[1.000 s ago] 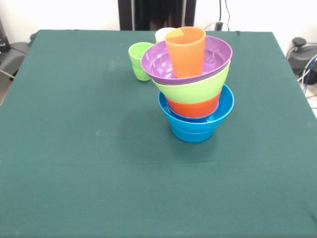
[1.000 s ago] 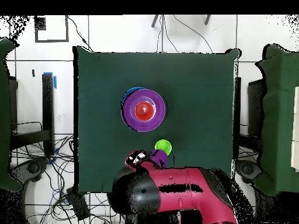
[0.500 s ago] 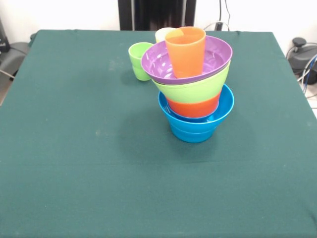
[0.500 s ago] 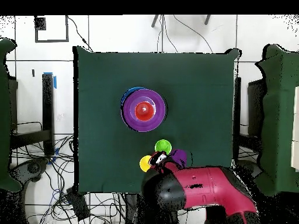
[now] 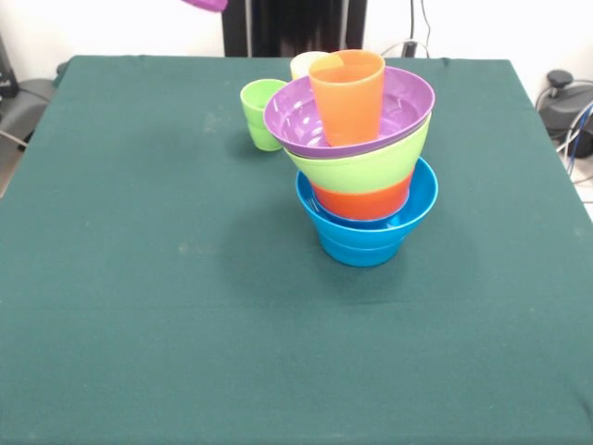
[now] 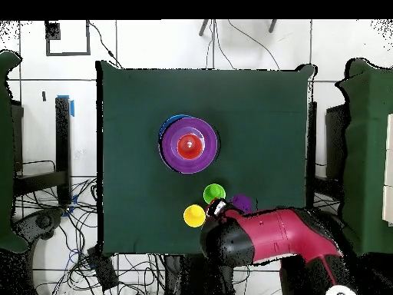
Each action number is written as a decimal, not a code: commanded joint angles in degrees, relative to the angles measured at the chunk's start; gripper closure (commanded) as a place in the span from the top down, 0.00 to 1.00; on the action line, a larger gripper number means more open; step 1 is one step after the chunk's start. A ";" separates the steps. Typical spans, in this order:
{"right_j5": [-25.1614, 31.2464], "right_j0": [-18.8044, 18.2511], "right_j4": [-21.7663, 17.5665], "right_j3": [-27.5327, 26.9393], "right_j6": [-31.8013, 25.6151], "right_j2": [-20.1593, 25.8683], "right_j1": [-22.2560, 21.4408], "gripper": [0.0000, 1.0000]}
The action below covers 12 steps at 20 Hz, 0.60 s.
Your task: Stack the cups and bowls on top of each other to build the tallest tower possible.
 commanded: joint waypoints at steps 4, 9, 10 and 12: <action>-3.95 -1.34 -12.06 -9.47 -13.13 2.02 13.73 0.00; -4.57 -2.08 -15.58 -12.00 -12.91 1.96 16.88 0.00; -4.75 -2.08 -16.34 -12.41 -12.65 1.82 17.42 0.00; -4.73 -2.11 -17.52 -13.31 -12.29 1.48 18.62 0.00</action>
